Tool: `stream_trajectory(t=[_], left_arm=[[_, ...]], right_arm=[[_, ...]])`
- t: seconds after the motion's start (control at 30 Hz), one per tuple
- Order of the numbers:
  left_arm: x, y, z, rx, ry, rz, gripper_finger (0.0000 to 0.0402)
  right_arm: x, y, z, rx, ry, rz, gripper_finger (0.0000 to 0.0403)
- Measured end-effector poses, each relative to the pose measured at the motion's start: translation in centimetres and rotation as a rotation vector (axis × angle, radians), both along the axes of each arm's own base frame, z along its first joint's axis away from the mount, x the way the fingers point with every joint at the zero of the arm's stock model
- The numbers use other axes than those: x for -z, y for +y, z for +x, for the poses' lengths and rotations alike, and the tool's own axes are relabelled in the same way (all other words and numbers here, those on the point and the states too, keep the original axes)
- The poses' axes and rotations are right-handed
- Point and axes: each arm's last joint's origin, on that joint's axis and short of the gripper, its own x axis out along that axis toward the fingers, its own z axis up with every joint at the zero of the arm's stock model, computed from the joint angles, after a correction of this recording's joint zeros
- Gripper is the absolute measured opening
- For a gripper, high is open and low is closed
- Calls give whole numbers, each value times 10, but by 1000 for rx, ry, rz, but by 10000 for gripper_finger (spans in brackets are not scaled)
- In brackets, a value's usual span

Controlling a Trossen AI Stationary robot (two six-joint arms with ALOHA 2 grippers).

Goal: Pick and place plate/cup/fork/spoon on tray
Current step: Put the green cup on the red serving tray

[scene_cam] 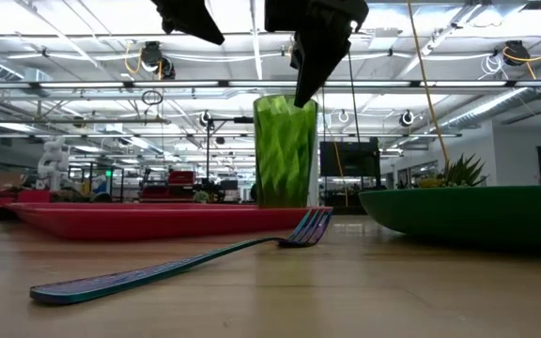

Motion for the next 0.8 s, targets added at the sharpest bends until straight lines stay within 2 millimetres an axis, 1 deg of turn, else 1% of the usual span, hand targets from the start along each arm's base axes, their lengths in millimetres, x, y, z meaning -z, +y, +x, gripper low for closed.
stream_trajectory(t=[0.07, 0.13, 0.47, 0.63, 0.8], left_arm=[[0, 0, 0, 2, 1, 3, 26], [0, 0, 0, 4, 2, 5, 26], [0, 0, 0, 4, 1, 7, 26], [-1, 0, 0, 4, -4, 8, 26], [-1, 0, 0, 4, -5, 9, 26]], right_arm=[[0, 0, 0, -7, 0, -3, 18], [0, 0, 0, -21, 1, -9, 6], [-2, -2, 3, -41, -35, -81, 3], [-1, -2, 3, -49, -32, -92, 2], [-1, -4, 2, -27, -19, -144, 2]])
